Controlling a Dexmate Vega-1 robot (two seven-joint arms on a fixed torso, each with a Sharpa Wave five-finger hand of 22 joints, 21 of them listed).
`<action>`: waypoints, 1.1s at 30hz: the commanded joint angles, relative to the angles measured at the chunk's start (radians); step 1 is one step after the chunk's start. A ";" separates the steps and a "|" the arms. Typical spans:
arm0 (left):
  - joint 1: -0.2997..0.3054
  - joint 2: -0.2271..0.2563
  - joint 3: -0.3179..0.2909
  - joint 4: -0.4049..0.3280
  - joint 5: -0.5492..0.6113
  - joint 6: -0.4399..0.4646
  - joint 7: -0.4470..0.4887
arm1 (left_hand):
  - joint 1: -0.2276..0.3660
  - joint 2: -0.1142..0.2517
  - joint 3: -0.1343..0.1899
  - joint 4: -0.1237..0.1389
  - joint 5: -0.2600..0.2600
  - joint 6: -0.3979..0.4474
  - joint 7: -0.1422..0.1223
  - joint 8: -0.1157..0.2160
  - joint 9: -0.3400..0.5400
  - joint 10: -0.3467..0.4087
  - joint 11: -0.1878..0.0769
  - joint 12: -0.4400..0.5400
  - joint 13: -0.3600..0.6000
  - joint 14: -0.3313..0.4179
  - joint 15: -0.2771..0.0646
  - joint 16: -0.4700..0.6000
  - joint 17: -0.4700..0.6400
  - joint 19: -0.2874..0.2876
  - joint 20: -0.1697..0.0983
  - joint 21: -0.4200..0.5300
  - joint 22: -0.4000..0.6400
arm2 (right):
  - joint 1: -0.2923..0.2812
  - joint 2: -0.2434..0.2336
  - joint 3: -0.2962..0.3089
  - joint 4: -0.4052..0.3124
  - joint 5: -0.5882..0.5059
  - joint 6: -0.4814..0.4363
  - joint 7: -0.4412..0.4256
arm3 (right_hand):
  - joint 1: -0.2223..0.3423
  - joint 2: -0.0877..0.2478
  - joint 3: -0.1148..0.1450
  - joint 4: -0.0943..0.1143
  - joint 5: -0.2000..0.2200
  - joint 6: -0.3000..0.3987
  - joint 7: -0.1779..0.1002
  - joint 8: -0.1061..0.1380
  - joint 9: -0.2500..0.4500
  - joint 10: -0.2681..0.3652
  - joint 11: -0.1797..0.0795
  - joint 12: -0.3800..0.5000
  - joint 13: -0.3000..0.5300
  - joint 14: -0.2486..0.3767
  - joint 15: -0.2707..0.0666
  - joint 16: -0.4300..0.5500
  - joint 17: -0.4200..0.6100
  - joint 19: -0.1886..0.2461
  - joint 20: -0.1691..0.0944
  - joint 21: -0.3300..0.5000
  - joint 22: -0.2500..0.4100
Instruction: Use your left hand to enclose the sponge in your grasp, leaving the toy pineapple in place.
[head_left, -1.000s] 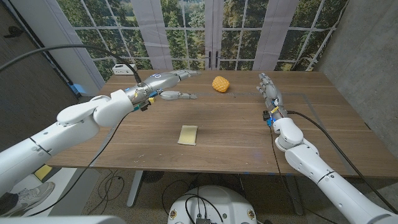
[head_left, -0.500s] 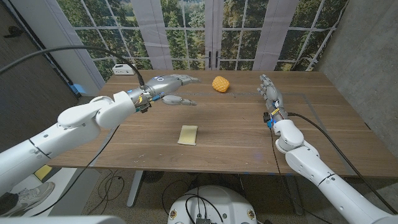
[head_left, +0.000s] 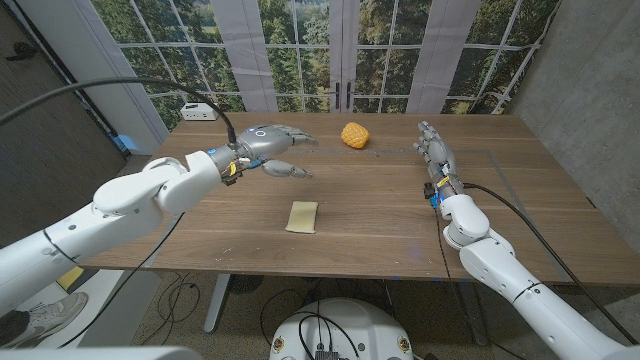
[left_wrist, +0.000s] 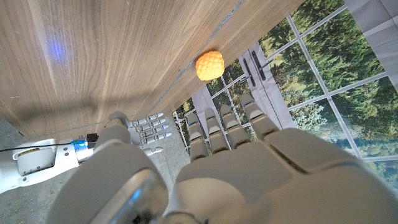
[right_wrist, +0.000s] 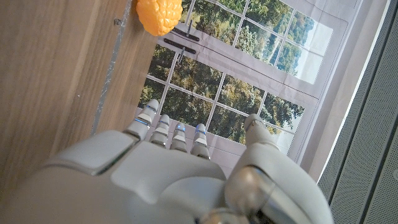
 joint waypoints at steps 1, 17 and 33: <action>-0.010 0.003 0.036 -0.053 0.027 0.107 -0.125 | 0.018 0.004 0.003 -0.001 0.002 0.027 -0.001 0.006 0.002 0.002 0.001 0.004 0.004 0.005 -0.007 -0.001 0.002 0.001 0.005 -0.001 0.006 | -0.024 -0.008 0.007 -0.020 0.006 0.003 0.000 | 0.006 0.004 -0.003 0.001 0.005 0.010 -0.002 0.000 0.002 0.010 0.003 0.003 0.005 0.009 0.004 0.007 0.002 -0.001 0.007 0.003 0.003; -0.058 0.005 0.105 -0.094 0.078 0.181 -0.252 | 0.029 0.012 0.008 0.003 0.000 0.008 -0.006 -0.014 0.002 -0.011 0.003 -0.008 0.005 -0.005 0.002 -0.009 0.003 -0.001 0.006 -0.004 0.007 | -0.031 -0.019 0.006 -0.038 -0.004 0.012 0.017 | 0.006 0.005 -0.004 0.002 0.005 0.017 -0.002 0.001 0.002 0.020 0.007 0.005 0.005 0.015 0.005 0.009 0.002 0.000 0.007 0.004 0.003; -0.105 -0.006 0.161 -0.099 0.096 0.219 -0.360 | 0.031 0.013 0.005 0.008 -0.003 0.029 0.004 -0.017 0.002 -0.012 0.008 -0.014 0.006 -0.009 0.006 -0.012 0.004 -0.003 0.003 -0.006 0.009 | -0.043 -0.022 0.011 -0.050 -0.002 0.009 0.015 | 0.007 0.005 -0.004 0.002 0.005 0.021 0.001 0.001 0.002 0.026 0.009 0.006 0.005 0.019 0.008 0.010 0.002 0.002 0.008 0.004 0.003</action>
